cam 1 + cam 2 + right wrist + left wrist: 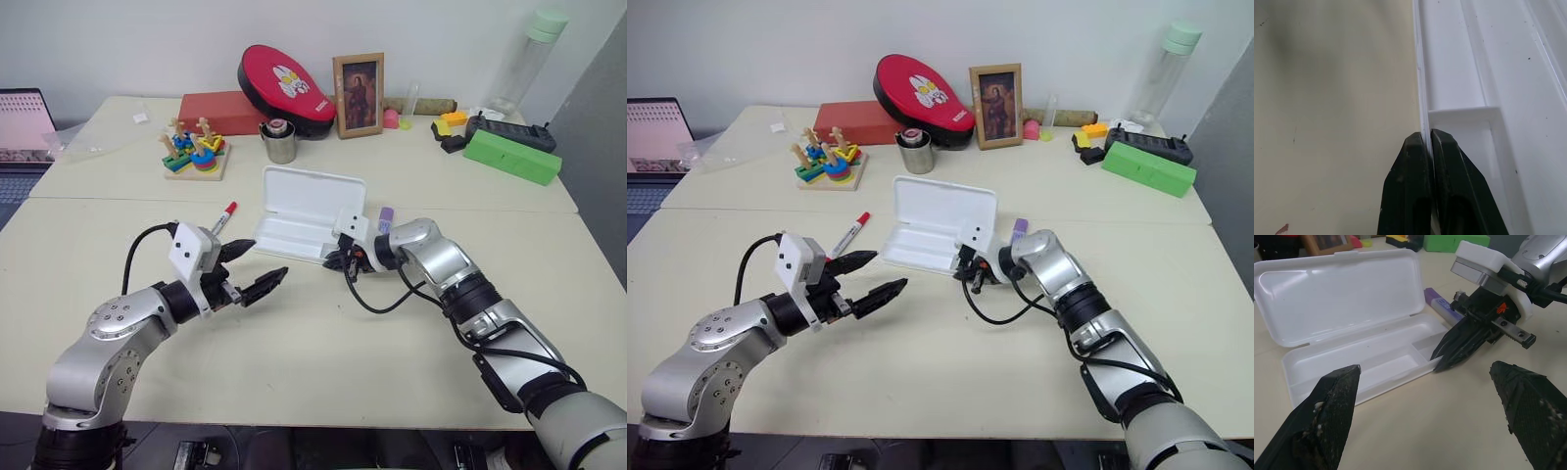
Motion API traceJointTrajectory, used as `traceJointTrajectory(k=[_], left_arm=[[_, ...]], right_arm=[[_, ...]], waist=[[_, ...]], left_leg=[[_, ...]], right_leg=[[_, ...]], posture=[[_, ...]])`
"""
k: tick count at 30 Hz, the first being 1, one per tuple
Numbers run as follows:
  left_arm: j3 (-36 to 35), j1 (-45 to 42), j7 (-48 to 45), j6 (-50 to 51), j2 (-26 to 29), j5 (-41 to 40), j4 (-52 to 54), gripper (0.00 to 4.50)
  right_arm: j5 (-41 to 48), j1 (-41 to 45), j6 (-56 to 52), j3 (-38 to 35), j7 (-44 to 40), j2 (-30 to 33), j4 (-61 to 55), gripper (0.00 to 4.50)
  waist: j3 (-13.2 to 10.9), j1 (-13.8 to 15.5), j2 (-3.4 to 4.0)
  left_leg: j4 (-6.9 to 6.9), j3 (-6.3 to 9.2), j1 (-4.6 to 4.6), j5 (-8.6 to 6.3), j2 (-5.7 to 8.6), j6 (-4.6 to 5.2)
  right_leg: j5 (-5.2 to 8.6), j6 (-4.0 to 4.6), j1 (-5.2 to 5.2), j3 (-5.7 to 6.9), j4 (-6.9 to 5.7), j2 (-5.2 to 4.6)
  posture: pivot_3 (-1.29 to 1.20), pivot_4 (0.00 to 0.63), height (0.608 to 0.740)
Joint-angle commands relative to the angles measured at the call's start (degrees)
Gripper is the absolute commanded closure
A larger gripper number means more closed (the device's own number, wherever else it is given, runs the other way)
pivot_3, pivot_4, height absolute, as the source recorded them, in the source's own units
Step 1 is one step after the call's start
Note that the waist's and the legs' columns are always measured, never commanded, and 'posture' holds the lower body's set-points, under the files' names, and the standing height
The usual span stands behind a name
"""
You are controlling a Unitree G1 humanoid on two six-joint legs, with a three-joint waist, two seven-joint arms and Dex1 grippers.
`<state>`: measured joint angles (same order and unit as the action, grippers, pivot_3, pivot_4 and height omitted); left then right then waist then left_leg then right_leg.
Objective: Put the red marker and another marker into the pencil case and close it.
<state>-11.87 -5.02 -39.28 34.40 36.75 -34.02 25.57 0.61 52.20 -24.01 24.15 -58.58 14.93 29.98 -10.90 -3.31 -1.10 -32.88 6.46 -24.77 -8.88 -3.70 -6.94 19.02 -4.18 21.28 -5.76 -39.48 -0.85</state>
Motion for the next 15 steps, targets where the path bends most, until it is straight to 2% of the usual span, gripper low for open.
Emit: traceJointTrajectory(k=[1, 4, 7, 11, 15], left_arm=[[-2.09, 0.58, 0.15, -0.31, 0.65, -1.32, 3.12, 0.0], [-3.61, 2.53, 0.25, 0.36, 0.84, -2.08, 4.37, 0.0], [-6.03, 5.87, 0.04, 0.8, 1.64, -2.48, 5.19, 0.0], [-9.4, 9.76, -1.17, 1.19, 3.62, -3.45, 5.98, 0.0], [-10.73, 10.97, -1.31, 1.64, 4.48, -4.42, 6.79, 0.0]], right_arm=[[-0.86, -0.84, 1.12, -0.09, -0.36, 0.03, -1.32, 4.47], [-0.84, -2.6, 4.41, 0.02, -1.28, 0.68, -4.27, 4.47], [-0.67, -6.54, 7.11, 1.62, -4.95, 3.45, -12.61, 4.47], [0.08, -12.27, 2.62, 3.07, -7.44, 6.27, -24.53, 4.47], [-0.49, -15.73, -0.61, 4.14, -6.99, 7.11, -30.11, 4.47]], waist=[[0.0, -0.01, 0.0], [0.0, -0.01, 0.0], [0.0, 0.0, 0.0], [0.0, 0.03, 0.0], [0.01, 0.01, -0.01]], left_leg=[[0.0, 0.0, 0.0, 0.0, 0.0, 0.0], [-0.01, 0.0, 0.0, 0.0, 0.0, 0.0], [0.01, 0.0, 0.0, 0.0, 0.0, 0.0], [0.02, 0.02, 0.0, 0.0, -0.01, 0.0], [-0.01, 0.02, 0.02, 0.0, -0.01, 0.0]], right_leg=[[0.0, 0.0, 0.0, 0.0, -0.01, 0.0], [0.0, 0.0, 0.0, 0.0, -0.01, 0.0], [0.01, 0.01, 0.01, -0.01, 0.01, 0.0], [0.03, 0.02, 0.01, 0.0, -0.02, 0.0], [0.03, 0.02, 0.03, -0.01, -0.09, 0.0]], posture=[[0.0, 0.15, 0.74], [0.0, 0.15, 0.74], [0.0, 0.15, 0.74], [0.0, 0.15, 0.74], [0.0, 0.15, 0.74]])
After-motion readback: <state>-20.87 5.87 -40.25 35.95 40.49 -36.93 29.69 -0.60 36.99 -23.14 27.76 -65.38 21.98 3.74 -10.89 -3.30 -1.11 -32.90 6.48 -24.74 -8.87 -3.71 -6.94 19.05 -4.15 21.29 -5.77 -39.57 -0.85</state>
